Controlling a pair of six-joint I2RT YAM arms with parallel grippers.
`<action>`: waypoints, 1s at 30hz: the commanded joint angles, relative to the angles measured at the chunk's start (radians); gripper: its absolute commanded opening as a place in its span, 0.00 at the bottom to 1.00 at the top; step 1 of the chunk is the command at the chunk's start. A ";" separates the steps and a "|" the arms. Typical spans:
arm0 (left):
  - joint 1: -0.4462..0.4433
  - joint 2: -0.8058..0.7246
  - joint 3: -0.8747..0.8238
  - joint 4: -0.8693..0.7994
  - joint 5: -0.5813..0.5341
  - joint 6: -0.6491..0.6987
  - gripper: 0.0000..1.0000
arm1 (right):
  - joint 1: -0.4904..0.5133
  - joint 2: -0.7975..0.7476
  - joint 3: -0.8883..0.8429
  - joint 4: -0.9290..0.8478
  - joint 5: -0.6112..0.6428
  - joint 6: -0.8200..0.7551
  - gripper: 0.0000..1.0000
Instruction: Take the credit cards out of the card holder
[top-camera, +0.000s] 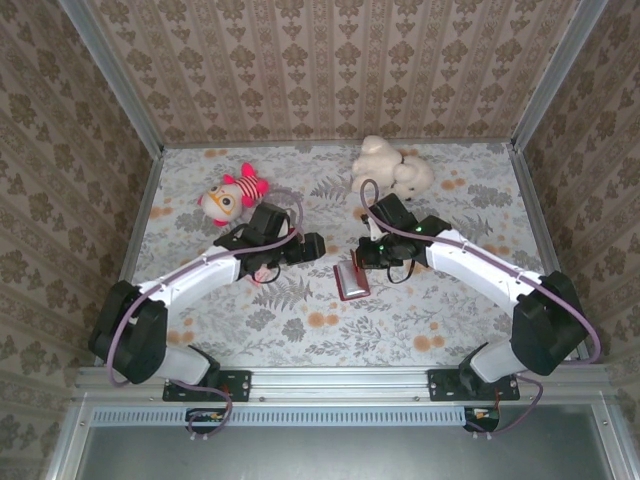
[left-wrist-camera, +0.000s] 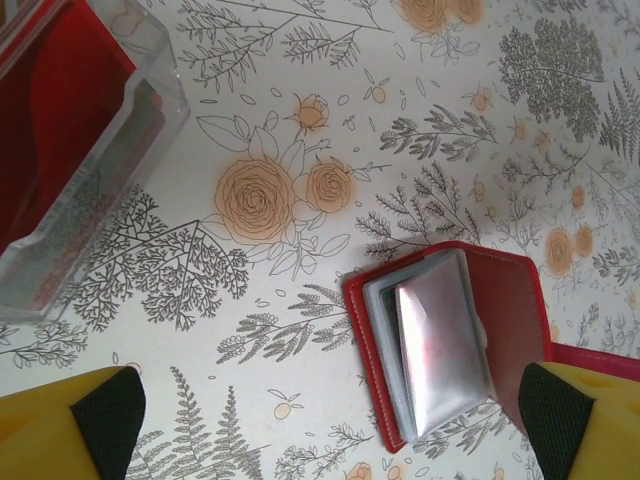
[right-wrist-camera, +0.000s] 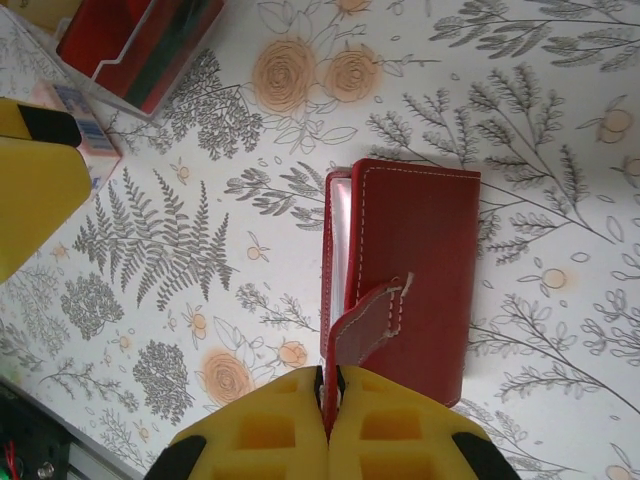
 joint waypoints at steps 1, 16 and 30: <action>0.011 -0.030 -0.022 0.029 -0.012 0.034 1.00 | 0.012 0.031 0.024 0.007 -0.012 0.030 0.01; -0.009 -0.068 -0.100 0.148 0.133 -0.007 1.00 | -0.042 0.011 -0.054 -0.066 0.211 0.021 0.01; -0.102 0.130 -0.044 0.327 0.231 -0.114 0.86 | -0.094 0.032 -0.135 -0.030 0.228 -0.009 0.01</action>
